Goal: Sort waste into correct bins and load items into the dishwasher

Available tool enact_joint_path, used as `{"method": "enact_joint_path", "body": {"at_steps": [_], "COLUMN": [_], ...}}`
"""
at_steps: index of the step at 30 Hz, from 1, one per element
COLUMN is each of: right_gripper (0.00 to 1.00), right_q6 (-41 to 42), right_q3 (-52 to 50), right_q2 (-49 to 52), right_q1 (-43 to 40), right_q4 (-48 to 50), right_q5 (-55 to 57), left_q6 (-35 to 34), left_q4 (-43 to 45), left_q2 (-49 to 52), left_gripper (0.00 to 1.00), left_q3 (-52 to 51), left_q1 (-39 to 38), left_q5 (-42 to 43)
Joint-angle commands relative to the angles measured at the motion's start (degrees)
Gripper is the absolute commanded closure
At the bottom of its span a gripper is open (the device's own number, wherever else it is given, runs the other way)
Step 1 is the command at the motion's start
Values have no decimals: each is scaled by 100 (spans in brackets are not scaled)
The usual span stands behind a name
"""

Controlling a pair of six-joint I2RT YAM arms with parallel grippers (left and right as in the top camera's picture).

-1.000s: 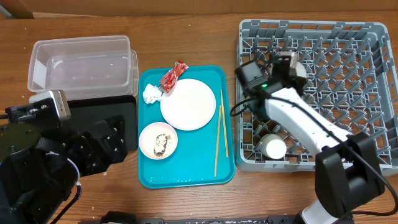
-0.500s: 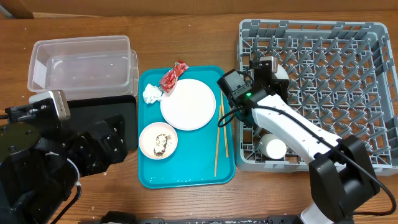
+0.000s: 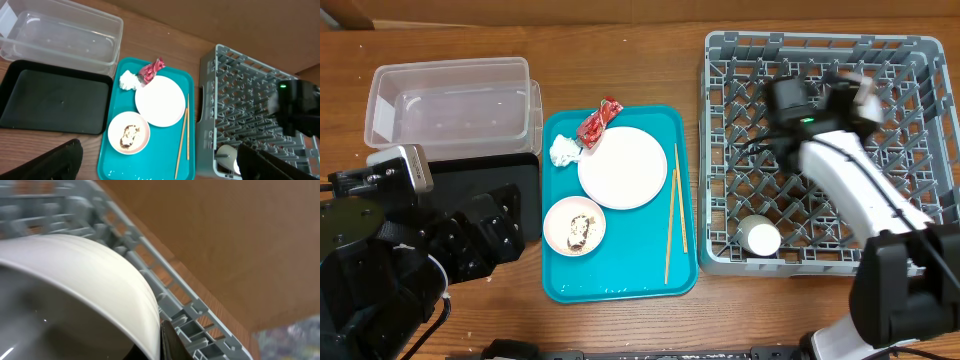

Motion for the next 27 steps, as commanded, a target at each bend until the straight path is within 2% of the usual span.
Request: {"method": "enact_joint_path", "body": {"at_steps": [1, 4, 9, 15, 20, 27], "right_gripper": [96, 96, 96, 96, 96, 96], "right_q6": [-380, -848, -973, -846, -619, -599], "right_q3": [13, 13, 13, 9, -55, -52], "right_q2": [-195, -192, -142, -68, 328, 282], "right_q1": [-542, -905, -1134, -887, -758, -269], "right_q4": [442, 835, 1043, 645, 323, 157], "right_q5": [-262, -713, -1034, -1554, -1346, -1193], "left_q6": [50, 48, 48, 48, 48, 48], "left_q4": [9, 9, 9, 9, 9, 9], "left_q2": [9, 9, 9, 9, 9, 9], "left_gripper": [0, 0, 0, 0, 0, 0], "left_q3": [42, 42, 42, 42, 42, 42], "left_q1": [9, 9, 9, 9, 9, 9], "left_q5": [4, 4, 4, 4, 4, 4]}}
